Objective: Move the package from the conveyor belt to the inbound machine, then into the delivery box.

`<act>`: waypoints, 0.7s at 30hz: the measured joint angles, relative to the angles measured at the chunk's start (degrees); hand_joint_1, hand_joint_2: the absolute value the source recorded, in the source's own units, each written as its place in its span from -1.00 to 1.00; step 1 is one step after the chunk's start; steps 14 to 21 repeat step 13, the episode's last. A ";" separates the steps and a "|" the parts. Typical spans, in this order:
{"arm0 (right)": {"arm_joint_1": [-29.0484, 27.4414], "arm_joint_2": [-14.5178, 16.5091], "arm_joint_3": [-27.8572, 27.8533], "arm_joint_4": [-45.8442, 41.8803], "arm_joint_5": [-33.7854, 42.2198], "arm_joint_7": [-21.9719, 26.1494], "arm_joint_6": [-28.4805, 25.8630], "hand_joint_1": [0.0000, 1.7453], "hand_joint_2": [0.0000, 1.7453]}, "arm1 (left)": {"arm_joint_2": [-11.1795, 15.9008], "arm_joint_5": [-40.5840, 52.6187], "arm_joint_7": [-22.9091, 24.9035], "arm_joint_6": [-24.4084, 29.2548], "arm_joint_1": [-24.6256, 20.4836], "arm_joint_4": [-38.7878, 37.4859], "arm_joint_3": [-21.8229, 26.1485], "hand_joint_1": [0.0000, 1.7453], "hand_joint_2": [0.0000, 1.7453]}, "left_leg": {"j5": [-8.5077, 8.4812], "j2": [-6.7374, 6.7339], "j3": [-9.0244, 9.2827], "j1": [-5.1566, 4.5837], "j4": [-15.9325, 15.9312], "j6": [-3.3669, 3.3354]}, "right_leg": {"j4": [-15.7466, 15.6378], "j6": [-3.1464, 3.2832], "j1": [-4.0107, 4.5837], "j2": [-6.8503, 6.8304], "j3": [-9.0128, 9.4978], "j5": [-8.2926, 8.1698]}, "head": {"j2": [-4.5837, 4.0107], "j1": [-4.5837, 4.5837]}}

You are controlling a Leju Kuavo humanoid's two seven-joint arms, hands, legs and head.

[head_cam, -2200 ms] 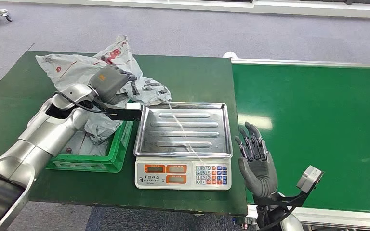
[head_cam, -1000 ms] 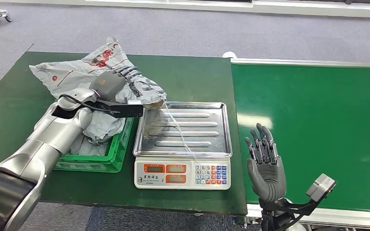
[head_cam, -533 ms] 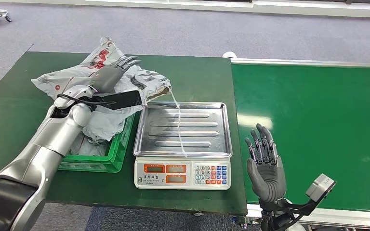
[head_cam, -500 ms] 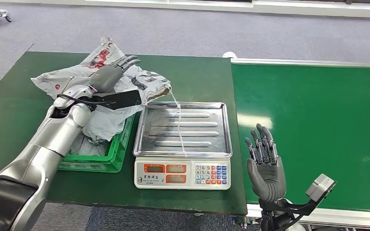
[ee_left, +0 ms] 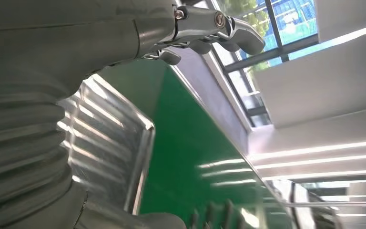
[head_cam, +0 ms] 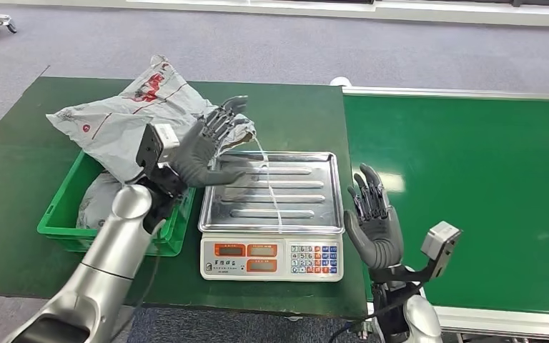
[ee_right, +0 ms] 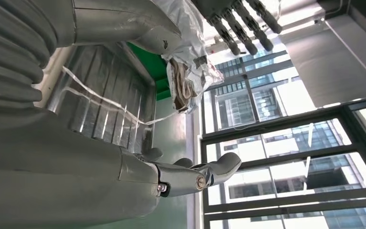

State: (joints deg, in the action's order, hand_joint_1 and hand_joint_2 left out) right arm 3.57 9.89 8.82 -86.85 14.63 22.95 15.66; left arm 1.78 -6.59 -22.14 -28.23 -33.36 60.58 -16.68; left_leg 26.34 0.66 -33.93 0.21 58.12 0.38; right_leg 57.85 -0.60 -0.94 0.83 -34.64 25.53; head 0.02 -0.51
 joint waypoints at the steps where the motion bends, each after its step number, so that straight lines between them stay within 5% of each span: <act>1: 0.64 -0.02 0.34 0.98 0.01 0.05 -0.15 -1.00 1.00 | -0.83 -0.73 -0.27 0.25 0.81 0.22 -0.06 -1.00 1.00 | 0.00 0.00 0.00 0.00 0.00 0.00 | 0.00 0.00 0.01 0.00 -0.01 0.00 | 0.00 -0.01; 7: 2.19 -0.21 1.20 3.66 0.03 0.19 -0.25 -1.00 1.00 | -2.59 -1.78 -0.57 0.45 2.80 0.96 -0.13 -1.00 1.00 | -0.01 0.03 -0.02 0.02 -0.01 0.02 | 0.01 0.01 0.11 -0.02 -0.02 0.01 | 0.00 -0.01; 11: 2.57 -0.26 1.33 4.50 0.23 0.26 -0.29 -1.00 1.00 | -3.60 -2.71 0.05 0.62 3.73 1.24 -0.10 -1.00 -1.00 | 0.00 0.02 -0.01 0.03 -0.02 0.01 | 0.01 0.00 0.08 -0.02 -0.02 0.03 | 0.00 -0.02; 21: 2.75 -0.27 1.46 5.00 0.41 0.41 -0.49 -1.00 1.00 | -4.88 -3.65 0.57 1.16 5.01 1.32 -0.04 -1.00 -1.00 | 0.02 0.03 -0.01 0.02 -0.02 -0.02 | 0.01 -0.05 0.03 -0.03 0.00 0.06 | 0.00 -0.02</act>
